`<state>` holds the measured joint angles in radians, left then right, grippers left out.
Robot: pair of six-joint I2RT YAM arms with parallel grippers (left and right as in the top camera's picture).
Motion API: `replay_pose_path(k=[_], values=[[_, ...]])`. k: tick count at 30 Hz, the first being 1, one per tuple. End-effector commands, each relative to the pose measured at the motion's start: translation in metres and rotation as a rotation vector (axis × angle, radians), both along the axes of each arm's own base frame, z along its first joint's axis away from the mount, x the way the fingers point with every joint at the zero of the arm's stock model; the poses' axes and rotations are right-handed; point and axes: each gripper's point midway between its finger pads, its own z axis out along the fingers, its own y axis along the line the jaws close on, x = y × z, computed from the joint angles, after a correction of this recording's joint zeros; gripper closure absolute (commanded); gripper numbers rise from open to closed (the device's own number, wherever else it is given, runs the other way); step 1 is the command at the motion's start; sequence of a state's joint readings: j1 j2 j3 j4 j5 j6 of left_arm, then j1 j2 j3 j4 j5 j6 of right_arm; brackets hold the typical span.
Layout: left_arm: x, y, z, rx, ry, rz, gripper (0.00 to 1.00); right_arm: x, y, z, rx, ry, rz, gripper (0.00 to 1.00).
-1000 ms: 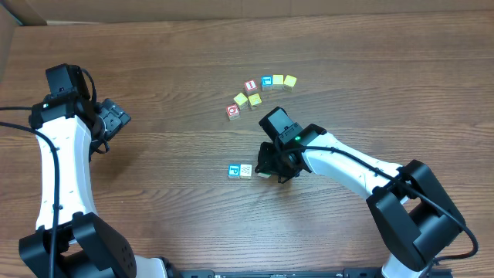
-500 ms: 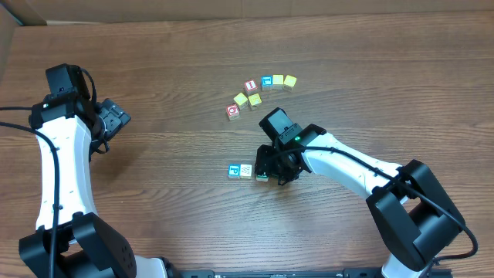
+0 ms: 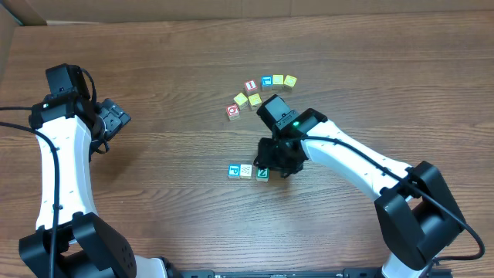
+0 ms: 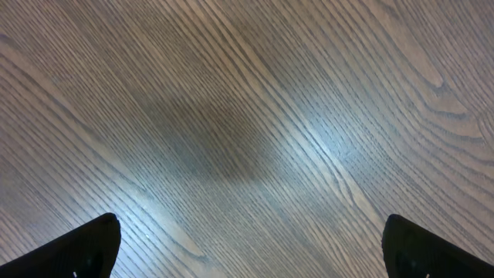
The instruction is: Flip 4 blocks
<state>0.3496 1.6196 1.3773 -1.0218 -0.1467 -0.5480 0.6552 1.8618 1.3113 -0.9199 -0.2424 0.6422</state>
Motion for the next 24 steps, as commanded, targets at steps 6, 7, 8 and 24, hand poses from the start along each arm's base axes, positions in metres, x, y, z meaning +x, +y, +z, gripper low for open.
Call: replay_pose_path(k=[6, 7, 8, 24], values=[[0.001, 0.003, 0.005, 0.011, -0.014, 0.008, 0.00, 0.017, -0.058, 0.004, -0.082, 0.055, -0.084, 0.62], [0.001, 0.003, 0.005, 0.011, -0.014, 0.008, 0.00, 0.018, -0.063, 0.004, -0.086, 0.064, -0.098, 0.68], [0.001, 0.003, 0.005, 0.011, -0.014, 0.008, 0.00, 0.019, -0.066, 0.003, -0.088, 0.069, -0.107, 0.72], [0.001, 0.003, 0.005, 0.011, -0.014, 0.008, 0.00, -0.004, -0.048, -0.016, -0.034, 0.112, -0.058, 0.96]])
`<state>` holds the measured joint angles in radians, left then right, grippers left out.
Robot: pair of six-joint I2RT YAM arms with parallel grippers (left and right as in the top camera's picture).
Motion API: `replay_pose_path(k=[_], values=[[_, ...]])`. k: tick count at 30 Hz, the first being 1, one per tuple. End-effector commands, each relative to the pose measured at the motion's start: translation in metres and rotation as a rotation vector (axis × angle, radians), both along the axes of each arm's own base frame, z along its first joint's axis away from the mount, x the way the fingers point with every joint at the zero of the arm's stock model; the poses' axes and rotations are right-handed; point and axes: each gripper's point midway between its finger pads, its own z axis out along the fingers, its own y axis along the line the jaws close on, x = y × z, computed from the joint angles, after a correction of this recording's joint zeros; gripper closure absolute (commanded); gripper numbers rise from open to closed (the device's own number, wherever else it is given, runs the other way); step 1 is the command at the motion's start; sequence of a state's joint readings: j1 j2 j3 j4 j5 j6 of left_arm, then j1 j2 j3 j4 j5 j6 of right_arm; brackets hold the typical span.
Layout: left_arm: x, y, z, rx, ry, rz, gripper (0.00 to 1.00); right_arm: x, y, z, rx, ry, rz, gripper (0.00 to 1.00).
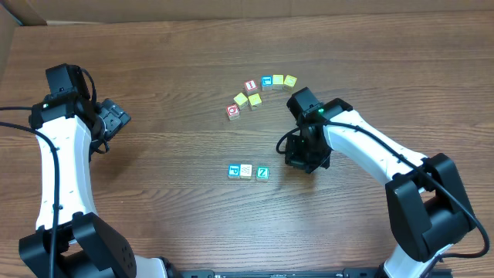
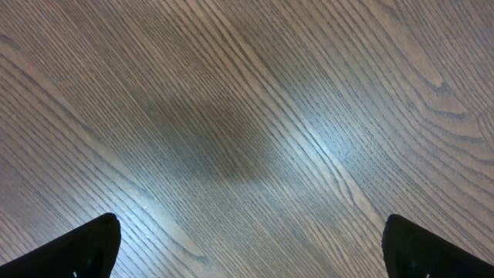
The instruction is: Flip 4 blocks
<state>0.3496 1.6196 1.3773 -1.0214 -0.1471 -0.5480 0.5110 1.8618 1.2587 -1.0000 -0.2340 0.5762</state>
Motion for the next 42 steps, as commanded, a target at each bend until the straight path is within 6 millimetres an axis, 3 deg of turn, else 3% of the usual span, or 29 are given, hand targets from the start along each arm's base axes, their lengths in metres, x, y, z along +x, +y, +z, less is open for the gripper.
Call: replay_pose_path(k=[1, 8, 15, 25, 42], values=[[0.001, 0.003, 0.005, 0.011, -0.014, 0.008, 0.00, -0.010, 0.014, 0.000, 0.044, 0.021, 0.029, 0.96], [0.001, 0.003, 0.005, 0.011, -0.014, 0.008, 0.00, -0.021, 0.038, -0.001, 0.050, -0.003, 0.076, 0.96], [0.001, 0.003, 0.005, 0.011, -0.014, 0.008, 0.00, -0.014, 0.032, -0.007, -0.068, -0.069, -0.018, 0.96], [0.001, 0.003, 0.005, 0.011, -0.014, 0.008, 0.00, -0.012, 0.038, -0.023, -0.038, -0.108, -0.032, 0.96], [0.001, 0.003, 0.005, 0.011, -0.014, 0.008, 0.00, -0.017, 0.049, -0.021, 0.022, -0.062, -0.085, 0.96]])
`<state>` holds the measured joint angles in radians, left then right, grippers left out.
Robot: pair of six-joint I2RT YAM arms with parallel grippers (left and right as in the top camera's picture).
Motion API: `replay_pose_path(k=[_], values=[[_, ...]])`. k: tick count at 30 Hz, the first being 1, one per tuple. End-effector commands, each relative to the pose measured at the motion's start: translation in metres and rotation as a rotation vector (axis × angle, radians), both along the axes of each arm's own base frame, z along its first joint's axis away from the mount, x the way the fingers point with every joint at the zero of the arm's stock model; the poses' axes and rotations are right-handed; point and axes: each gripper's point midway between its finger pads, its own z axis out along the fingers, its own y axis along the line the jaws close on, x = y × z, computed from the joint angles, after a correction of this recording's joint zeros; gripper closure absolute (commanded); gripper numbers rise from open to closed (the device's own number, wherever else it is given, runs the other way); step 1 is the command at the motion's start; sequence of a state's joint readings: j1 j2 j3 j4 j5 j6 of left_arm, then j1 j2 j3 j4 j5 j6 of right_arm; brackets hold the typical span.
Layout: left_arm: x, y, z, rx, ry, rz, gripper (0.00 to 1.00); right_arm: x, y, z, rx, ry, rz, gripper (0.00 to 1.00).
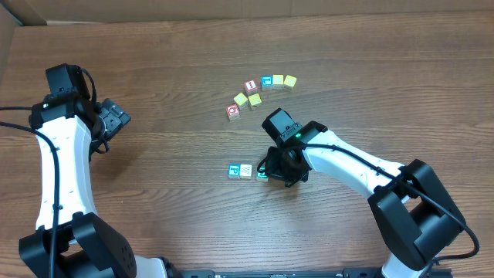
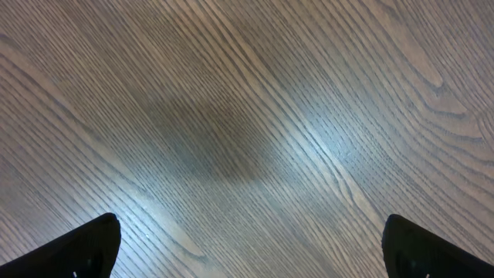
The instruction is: Flip 4 blocks
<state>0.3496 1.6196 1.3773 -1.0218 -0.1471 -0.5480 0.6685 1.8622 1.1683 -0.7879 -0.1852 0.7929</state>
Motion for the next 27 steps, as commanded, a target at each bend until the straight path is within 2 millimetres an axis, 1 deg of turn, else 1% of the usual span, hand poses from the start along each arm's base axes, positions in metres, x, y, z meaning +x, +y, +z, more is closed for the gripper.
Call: replay_pose_path(k=[1, 4, 9, 27], values=[[0.001, 0.003, 0.005, 0.011, -0.014, 0.008, 0.00, -0.003, 0.003, 0.000, 0.012, 0.021, -0.040, 0.96], [0.001, 0.003, 0.005, 0.011, -0.014, 0.008, 0.00, -0.005, 0.010, 0.002, 0.047, 0.033, -0.035, 0.96], [0.001, 0.003, 0.005, 0.011, -0.014, 0.008, 0.00, -0.001, 0.015, 0.003, 0.072, 0.019, -0.036, 0.96], [0.001, 0.003, 0.005, 0.011, -0.014, 0.007, 0.00, 0.007, 0.022, 0.006, 0.101, -0.010, -0.037, 0.96]])
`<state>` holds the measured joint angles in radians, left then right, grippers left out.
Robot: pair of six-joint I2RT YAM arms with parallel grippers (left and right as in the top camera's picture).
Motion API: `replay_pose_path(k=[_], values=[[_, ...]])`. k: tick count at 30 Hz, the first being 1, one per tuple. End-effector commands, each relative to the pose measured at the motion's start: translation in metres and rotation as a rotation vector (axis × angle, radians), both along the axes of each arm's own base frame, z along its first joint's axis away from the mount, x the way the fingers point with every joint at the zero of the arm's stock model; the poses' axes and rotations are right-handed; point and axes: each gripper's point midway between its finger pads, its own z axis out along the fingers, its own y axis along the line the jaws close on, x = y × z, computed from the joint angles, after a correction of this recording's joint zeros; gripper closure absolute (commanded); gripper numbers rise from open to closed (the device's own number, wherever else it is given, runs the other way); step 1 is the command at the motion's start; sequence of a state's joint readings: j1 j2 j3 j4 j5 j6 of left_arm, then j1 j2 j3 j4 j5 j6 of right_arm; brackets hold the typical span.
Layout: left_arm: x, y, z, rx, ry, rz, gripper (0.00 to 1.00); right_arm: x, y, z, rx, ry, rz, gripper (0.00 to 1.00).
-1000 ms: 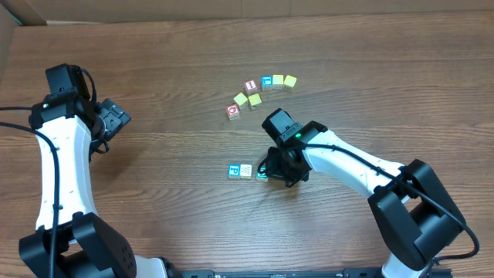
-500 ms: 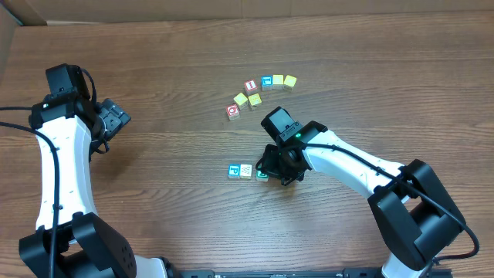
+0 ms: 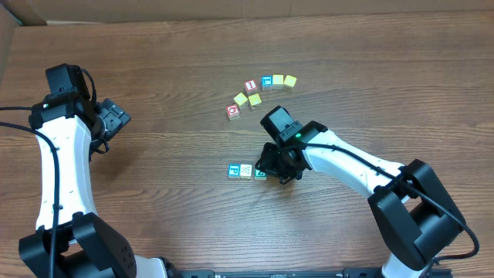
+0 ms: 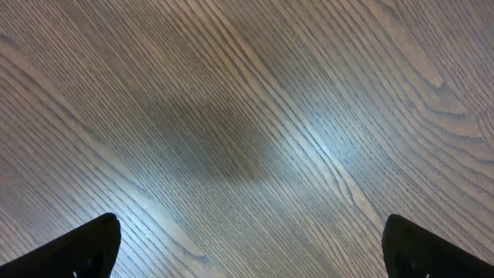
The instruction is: Flip 4 blocks
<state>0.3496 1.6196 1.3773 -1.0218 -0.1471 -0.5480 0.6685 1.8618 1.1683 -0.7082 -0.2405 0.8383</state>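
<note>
Three blocks lie in a short row near the table's middle: a blue one, a cream one and a green one. My right gripper is down at the green block and covers most of it; its jaws are hidden under the wrist. Several more blocks, red, yellow and blue, are scattered farther back. My left gripper hangs at the far left, away from all blocks. In the left wrist view the left gripper is open over bare wood, its fingertips wide apart.
The wooden table fills the overhead view. A cardboard edge shows at the top left corner. The right arm's forearm stretches from the lower right toward the row of three.
My right gripper has shifted slightly left and back over the green block, covering more of it. The left arm and the other blocks have not moved.
At first my right gripper was down at the green block at the row's right end. Then it stood off to the right and the green block lay in full view. After that it was back at the green block, and it remains there now.
</note>
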Motion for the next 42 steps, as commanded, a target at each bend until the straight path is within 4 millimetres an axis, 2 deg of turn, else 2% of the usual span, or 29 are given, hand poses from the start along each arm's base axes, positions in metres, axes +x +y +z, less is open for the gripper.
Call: replay_pose_path(k=[1, 9, 16, 25, 30, 36, 42], values=[[0.001, 0.003, 0.005, 0.011, -0.015, 0.007, 0.00, -0.002, 0.003, 0.000, 0.010, 0.007, -0.011, 0.96], [0.001, 0.003, 0.005, 0.011, -0.014, 0.007, 0.00, -0.004, 0.008, 0.002, 0.038, 0.036, -0.042, 0.96], [0.001, 0.003, 0.005, 0.011, -0.014, 0.007, 0.00, -0.005, 0.009, 0.002, 0.043, 0.077, -0.139, 0.96], [0.001, 0.003, 0.005, 0.011, -0.015, 0.008, 0.00, -0.008, 0.003, 0.002, 0.013, 0.069, -0.081, 0.96], [0.001, 0.003, 0.005, 0.011, -0.015, 0.008, 0.00, -0.005, 0.000, 0.010, -0.005, 0.048, -0.007, 0.96], [0.001, 0.003, 0.005, 0.011, -0.014, 0.008, 0.00, -0.025, -0.001, 0.008, -0.035, 0.096, 0.035, 0.96], [0.001, 0.003, 0.005, 0.011, -0.015, 0.008, 0.00, -0.042, 0.006, 0.002, -0.072, 0.086, 0.092, 0.96]])
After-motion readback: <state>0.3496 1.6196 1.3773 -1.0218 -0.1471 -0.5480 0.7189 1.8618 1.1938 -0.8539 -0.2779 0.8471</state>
